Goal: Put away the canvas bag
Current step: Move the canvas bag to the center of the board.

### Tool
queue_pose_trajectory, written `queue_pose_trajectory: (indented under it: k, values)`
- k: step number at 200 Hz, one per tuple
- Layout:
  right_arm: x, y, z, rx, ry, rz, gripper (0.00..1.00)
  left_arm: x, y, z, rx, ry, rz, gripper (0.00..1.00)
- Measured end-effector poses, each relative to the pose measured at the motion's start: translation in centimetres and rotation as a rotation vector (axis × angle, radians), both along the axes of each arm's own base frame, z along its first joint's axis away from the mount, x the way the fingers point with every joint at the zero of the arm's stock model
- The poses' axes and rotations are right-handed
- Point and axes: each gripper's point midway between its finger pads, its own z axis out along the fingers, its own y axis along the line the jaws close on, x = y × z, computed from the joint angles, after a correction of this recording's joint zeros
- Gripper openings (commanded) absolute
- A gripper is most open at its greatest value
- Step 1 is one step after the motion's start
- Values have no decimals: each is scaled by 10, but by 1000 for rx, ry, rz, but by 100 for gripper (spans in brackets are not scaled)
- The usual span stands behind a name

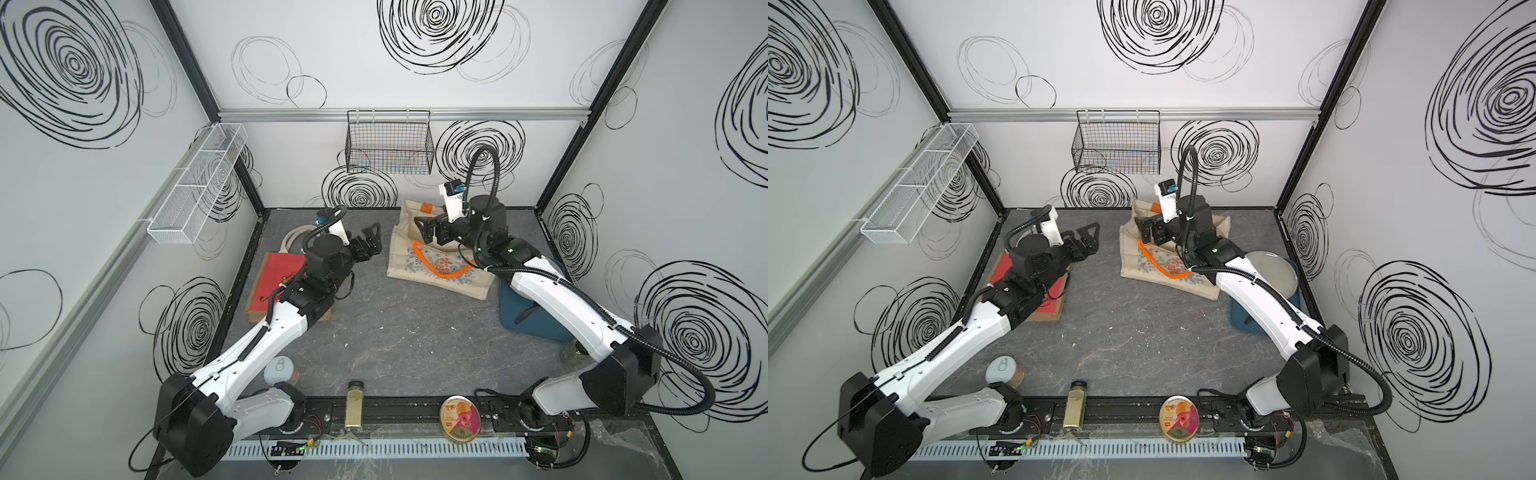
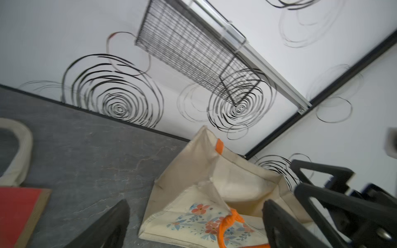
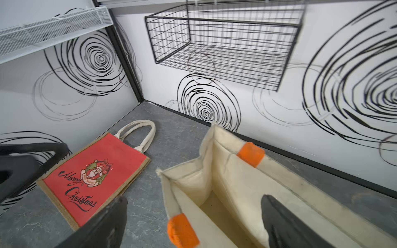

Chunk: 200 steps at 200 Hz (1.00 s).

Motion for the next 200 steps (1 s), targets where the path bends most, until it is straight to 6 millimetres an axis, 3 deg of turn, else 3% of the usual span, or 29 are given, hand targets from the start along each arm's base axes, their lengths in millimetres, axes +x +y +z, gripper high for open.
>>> queue_pose_trajectory:
  k: [28,73,107,134,148,165,200]
  values:
    - [11,-26,-5,-19,13,-21,100,5,-24,-2,13,-20,-134,99]
    - [3,-13,-18,-77,23,94,93,23,-42,-22,52,21,-260,99]
    - [5,5,-45,-126,64,161,90,33,-20,-24,13,35,-234,99]
    - [6,27,-71,-181,104,216,77,39,4,-35,12,70,-177,99]
    - [5,37,-84,-204,120,238,64,39,5,-39,15,79,-177,99]
    - [4,46,-96,-230,133,250,55,36,5,-43,16,88,-181,99]
    - [2,52,-104,-273,120,234,47,26,8,-53,32,113,-185,99]
